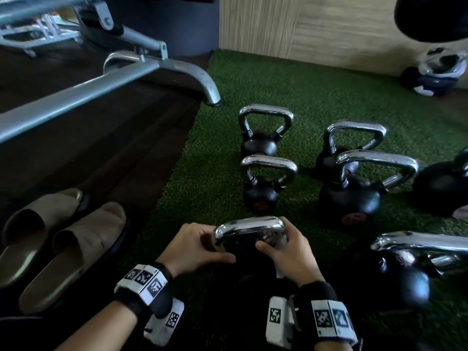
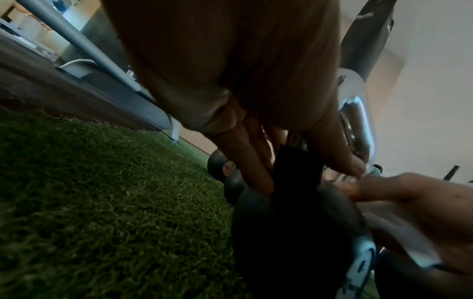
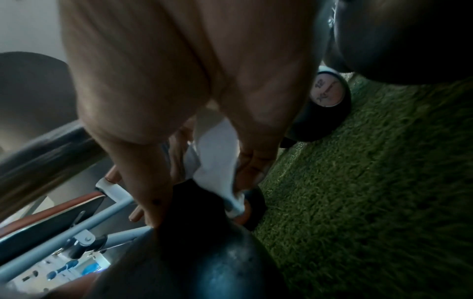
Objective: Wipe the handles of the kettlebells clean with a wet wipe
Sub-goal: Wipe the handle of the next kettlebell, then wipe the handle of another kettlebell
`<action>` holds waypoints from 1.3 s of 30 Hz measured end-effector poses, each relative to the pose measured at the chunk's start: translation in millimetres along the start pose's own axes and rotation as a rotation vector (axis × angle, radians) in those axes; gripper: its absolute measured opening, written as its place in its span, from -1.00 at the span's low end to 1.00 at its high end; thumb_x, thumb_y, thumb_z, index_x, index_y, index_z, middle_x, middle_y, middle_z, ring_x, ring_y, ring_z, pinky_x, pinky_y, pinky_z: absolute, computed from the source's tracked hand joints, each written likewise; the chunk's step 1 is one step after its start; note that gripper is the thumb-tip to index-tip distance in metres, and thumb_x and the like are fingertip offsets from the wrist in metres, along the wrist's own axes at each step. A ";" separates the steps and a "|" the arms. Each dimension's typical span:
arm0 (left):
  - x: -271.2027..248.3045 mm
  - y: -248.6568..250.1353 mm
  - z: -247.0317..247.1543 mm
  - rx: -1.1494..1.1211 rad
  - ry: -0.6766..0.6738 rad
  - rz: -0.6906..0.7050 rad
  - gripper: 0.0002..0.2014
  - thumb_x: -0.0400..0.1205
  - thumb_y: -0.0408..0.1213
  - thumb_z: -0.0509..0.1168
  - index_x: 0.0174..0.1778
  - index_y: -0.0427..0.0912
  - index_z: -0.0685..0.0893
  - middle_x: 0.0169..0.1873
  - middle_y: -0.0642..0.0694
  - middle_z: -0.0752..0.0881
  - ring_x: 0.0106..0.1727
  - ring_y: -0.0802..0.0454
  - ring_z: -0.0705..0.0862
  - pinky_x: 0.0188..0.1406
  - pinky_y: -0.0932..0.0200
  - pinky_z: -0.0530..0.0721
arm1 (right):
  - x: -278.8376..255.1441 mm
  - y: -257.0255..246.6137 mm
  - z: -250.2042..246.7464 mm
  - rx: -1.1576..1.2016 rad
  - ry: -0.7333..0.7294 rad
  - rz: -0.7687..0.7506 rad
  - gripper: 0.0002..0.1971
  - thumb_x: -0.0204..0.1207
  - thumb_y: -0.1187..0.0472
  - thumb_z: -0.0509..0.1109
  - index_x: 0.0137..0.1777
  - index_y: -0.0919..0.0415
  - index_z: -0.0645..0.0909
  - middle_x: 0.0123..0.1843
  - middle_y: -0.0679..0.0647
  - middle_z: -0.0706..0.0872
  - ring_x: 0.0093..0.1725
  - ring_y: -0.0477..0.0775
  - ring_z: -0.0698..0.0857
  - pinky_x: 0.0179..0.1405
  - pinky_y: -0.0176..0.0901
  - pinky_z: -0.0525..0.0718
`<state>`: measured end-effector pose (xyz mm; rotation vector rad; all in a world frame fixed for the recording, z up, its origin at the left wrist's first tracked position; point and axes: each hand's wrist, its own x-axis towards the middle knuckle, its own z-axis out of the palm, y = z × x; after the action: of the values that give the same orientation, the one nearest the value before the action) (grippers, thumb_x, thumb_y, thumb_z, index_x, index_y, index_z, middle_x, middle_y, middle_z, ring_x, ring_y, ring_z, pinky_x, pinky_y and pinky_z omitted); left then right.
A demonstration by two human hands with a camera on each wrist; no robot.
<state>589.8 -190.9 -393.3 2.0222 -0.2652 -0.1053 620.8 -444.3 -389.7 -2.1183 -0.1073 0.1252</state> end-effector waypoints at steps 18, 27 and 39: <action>6.2 -4.9 4.9 -0.207 0.031 -0.108 -0.72 0.45 -0.18 0.68 0.04 -0.09 0.87 0.06 0.01 0.89 0.16 0.07 0.84 0.33 -0.04 0.75 | -29.7 6.2 -14.9 -0.063 0.003 0.046 -0.59 0.26 0.26 0.70 0.04 -0.11 0.71 -0.11 -0.11 0.84 -0.06 -0.17 0.78 -0.04 -0.32 0.70; 97.9 -24.4 -57.6 -0.007 -0.089 -0.250 -0.52 0.48 -0.45 0.62 0.16 0.21 0.80 0.06 0.07 0.88 0.08 0.11 0.86 0.35 -0.01 0.75 | -4.7 -19.0 -60.3 0.095 0.423 0.017 -0.60 0.47 0.30 0.63 -0.01 -0.35 0.86 -0.16 -0.18 0.90 -0.18 -0.01 0.86 -0.11 0.03 0.85; 191.9 -25.9 -12.9 0.059 -0.189 -0.244 -0.32 0.37 0.16 0.66 0.39 0.29 0.57 0.33 0.31 0.64 0.38 0.30 0.58 0.49 0.25 0.45 | 70.5 -49.3 -74.6 0.140 0.358 0.010 -0.62 0.50 0.30 0.64 0.24 -0.15 0.84 0.03 -0.20 0.91 0.00 -0.12 0.89 0.12 0.18 0.86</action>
<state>782.4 -213.2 -402.6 2.0986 -0.1395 -0.4477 699.2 -472.5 -312.1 -1.9685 0.1214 -0.2352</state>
